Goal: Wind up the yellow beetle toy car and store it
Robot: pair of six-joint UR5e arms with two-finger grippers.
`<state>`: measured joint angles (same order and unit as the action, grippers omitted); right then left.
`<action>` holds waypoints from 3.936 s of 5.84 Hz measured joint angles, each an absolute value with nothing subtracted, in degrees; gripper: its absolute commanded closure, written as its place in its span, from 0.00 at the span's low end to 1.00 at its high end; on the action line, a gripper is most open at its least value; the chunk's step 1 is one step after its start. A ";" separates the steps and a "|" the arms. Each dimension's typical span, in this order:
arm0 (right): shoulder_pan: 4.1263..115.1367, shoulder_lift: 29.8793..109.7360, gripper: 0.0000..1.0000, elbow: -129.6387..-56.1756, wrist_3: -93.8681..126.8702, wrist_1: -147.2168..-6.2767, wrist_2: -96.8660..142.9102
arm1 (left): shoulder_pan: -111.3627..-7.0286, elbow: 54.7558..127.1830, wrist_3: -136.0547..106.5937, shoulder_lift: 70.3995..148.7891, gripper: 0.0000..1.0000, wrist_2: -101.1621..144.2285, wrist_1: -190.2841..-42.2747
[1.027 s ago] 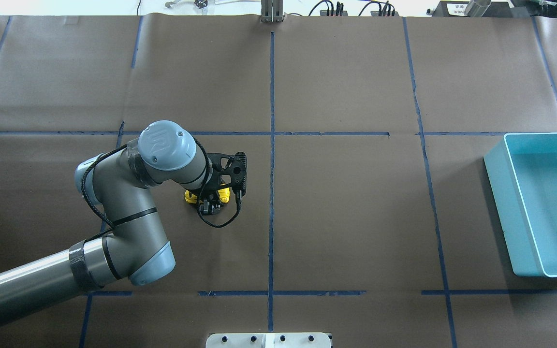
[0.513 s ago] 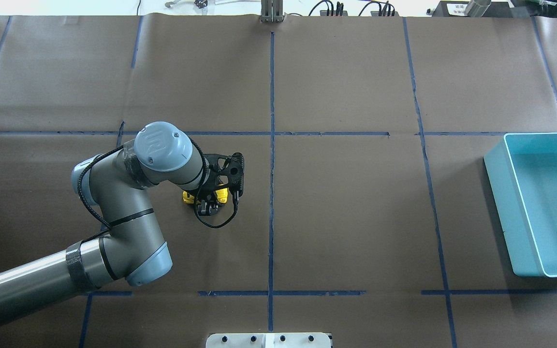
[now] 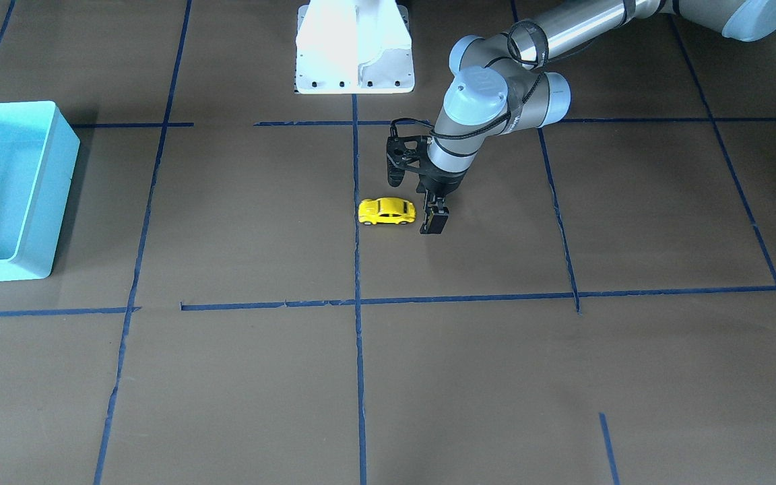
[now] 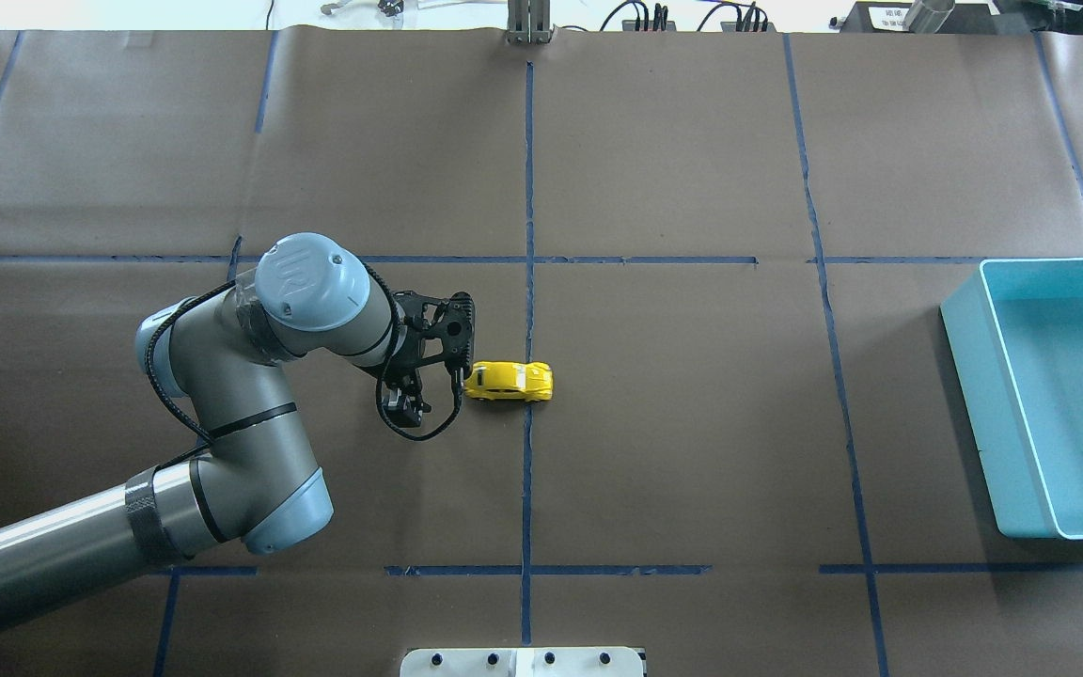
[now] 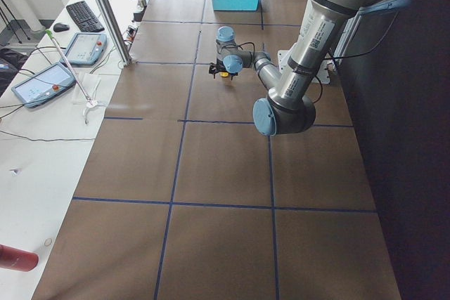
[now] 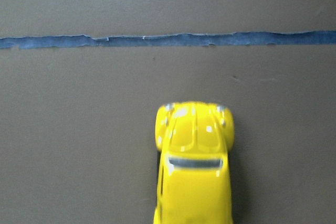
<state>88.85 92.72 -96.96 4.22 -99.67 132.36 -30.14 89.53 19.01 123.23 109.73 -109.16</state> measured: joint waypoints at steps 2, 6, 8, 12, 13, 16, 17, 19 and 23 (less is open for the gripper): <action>88.86 92.72 0.00 -97.02 4.22 -99.67 132.36 | -30.23 89.52 19.07 123.22 0.00 109.69 -109.16; 88.86 92.72 0.00 -97.13 4.26 -99.67 132.36 | -30.23 89.51 19.05 123.22 0.00 109.69 -109.14; 88.86 92.73 0.00 -97.26 4.25 -99.67 132.70 | -31.23 90.26 19.03 122.83 0.00 109.98 -108.91; 88.80 91.98 0.00 -100.00 3.87 -99.51 133.92 | -42.06 94.90 19.05 113.41 0.00 120.74 -106.56; 88.54 91.86 0.00 -100.78 3.21 -98.81 133.63 | -46.30 94.86 19.06 109.81 0.00 124.29 -106.29; 85.91 91.88 0.00 -104.43 2.23 -94.61 132.28 | -62.44 94.11 19.07 97.82 0.00 135.73 -102.36; 83.87 92.11 0.00 -107.18 2.18 -94.45 132.13 | -67.08 93.89 19.02 93.73 0.00 136.41 -101.30; 74.75 91.20 0.00 -112.40 2.05 -94.37 130.65 | -73.93 91.80 18.48 90.09 0.00 136.32 -100.36; 54.72 85.45 0.00 -116.12 -6.95 -94.20 124.09 | -82.93 89.47 -8.24 90.10 0.00 136.52 -94.77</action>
<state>54.72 85.45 -116.12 -6.95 -94.20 124.09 -82.93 89.47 -8.24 90.10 136.52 -94.77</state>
